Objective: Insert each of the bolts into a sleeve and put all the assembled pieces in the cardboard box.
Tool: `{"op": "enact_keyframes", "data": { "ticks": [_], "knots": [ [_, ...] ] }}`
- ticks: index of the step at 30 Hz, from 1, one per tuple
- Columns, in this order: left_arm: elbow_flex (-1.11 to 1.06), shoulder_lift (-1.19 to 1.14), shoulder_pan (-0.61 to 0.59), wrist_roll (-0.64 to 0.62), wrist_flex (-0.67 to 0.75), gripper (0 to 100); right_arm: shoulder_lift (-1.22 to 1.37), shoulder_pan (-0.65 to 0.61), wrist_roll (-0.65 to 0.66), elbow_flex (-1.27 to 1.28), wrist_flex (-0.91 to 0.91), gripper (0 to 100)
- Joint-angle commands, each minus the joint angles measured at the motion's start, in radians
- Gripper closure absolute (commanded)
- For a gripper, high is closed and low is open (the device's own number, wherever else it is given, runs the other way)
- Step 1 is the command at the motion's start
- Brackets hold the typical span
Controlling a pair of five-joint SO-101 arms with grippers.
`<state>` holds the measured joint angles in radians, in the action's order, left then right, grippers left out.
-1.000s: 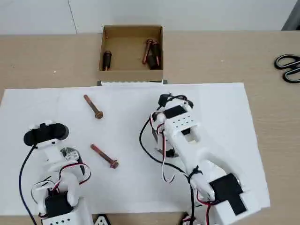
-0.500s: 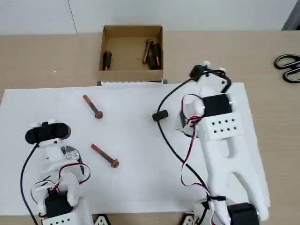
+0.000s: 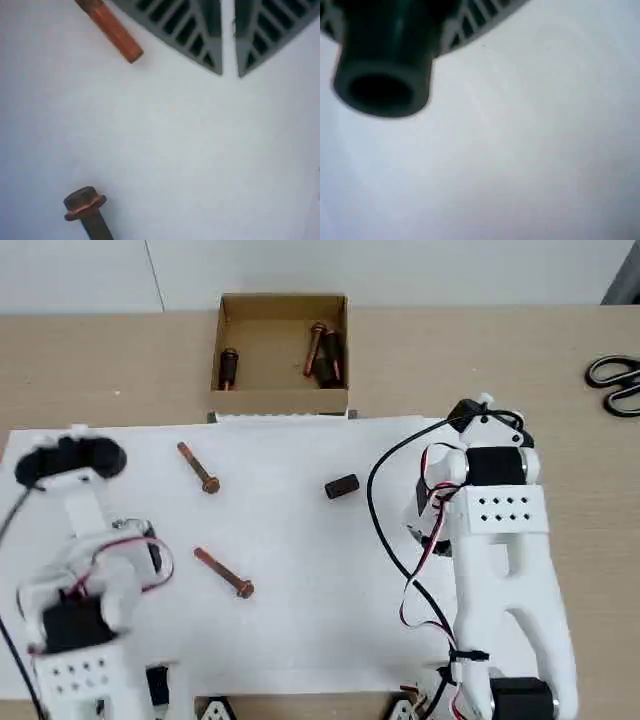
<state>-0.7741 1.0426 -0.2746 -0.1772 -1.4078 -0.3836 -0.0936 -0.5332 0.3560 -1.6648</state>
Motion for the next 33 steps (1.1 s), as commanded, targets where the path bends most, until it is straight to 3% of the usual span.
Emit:
{"op": "enact_keyframes", "data": {
  "ticks": [1,7,16,26,33],
  "knots": [
    [0.323,-0.264,0.023,-0.087,-0.064,99,-0.035,0.012,0.005,0.0,0.015,99.6],
    [0.562,-0.566,0.086,-0.324,-0.078,99,-0.035,0.012,0.003,0.002,0.024,99.6],
    [0.696,-0.898,0.121,-0.582,-0.075,99,-0.035,0.012,0.003,0.077,0.018,99.6],
    [0.707,-1.03,0.164,-0.595,0.124,99,-0.036,0.012,0.003,0.107,0.019,99.6],
    [0.707,-1.142,0.204,-0.595,0.181,90,-0.035,0.013,0.003,0.107,0.028,99.6]
  ]
}}
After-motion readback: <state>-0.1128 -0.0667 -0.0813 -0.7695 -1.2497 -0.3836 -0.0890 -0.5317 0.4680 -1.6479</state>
